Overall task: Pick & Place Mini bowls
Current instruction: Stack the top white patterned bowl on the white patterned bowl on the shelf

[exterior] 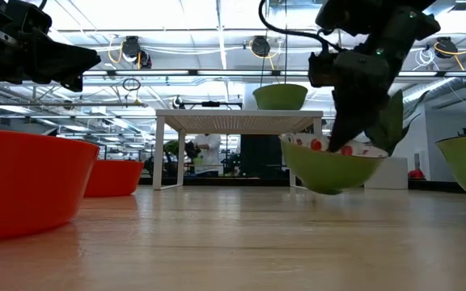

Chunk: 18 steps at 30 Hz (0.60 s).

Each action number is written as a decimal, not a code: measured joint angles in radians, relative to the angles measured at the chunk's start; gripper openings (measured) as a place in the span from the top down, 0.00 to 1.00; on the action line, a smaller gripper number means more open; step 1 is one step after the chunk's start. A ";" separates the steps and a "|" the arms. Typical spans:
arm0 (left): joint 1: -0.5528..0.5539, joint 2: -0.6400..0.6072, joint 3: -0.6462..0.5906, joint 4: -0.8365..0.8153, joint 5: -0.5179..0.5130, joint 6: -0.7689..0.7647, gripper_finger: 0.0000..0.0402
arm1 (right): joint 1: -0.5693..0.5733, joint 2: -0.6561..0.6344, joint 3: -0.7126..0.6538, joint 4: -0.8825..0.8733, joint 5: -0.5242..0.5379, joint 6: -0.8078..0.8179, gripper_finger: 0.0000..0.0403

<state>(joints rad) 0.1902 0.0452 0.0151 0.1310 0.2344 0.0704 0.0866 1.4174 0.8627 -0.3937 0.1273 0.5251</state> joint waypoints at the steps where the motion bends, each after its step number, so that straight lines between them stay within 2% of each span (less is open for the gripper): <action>1: 0.000 0.000 0.000 0.000 0.000 0.000 0.84 | 0.000 0.000 0.000 0.014 0.008 -0.015 0.99; 11: 0.000 0.000 0.000 0.000 0.000 0.000 0.84 | 0.000 0.000 -0.001 0.127 0.034 -0.121 0.99; 18: 0.000 0.000 0.000 0.000 0.000 0.000 0.84 | 0.000 0.000 -0.070 0.358 0.031 -0.206 1.00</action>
<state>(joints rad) 0.1905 0.0456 0.0154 0.1310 0.2344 0.0704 0.0866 1.4170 0.7922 -0.0361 0.1585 0.3195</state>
